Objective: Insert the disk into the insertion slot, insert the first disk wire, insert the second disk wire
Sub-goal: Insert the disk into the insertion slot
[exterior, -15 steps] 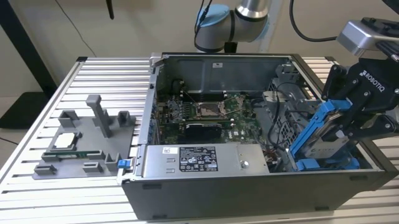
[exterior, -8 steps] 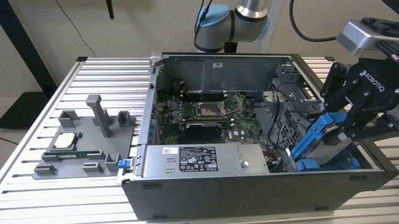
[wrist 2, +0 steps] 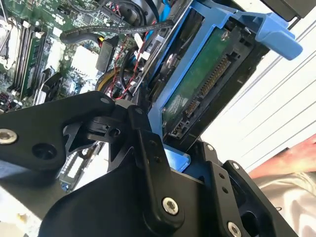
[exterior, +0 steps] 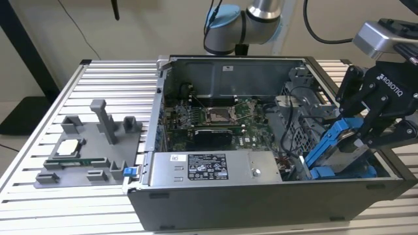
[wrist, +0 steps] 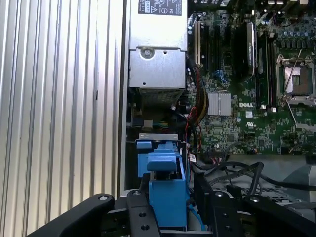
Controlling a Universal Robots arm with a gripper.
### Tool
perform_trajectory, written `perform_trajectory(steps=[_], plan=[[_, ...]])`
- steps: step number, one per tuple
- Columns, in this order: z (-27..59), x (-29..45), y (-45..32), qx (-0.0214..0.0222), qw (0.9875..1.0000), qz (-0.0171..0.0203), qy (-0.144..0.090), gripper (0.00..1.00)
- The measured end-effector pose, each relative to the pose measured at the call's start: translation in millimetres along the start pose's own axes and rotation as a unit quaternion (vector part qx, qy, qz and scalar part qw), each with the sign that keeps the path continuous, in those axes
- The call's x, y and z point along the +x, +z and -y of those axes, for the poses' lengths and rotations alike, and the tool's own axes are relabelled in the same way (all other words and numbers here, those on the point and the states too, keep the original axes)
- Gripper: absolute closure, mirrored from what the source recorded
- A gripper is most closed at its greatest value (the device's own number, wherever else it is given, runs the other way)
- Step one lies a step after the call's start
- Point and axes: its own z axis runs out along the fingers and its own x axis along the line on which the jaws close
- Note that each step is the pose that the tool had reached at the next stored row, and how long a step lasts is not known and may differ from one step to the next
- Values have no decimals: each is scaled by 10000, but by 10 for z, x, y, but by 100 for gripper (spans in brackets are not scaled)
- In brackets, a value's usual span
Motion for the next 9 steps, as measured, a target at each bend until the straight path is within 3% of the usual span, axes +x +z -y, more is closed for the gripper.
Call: perform_trajectory(steps=[1,2,9], plan=[[-2,0,1,5,10000,6,-1,0],[-4,0,2,11,10000,14,-2,100],[-22,0,3,44,9999,104,-19,100]])
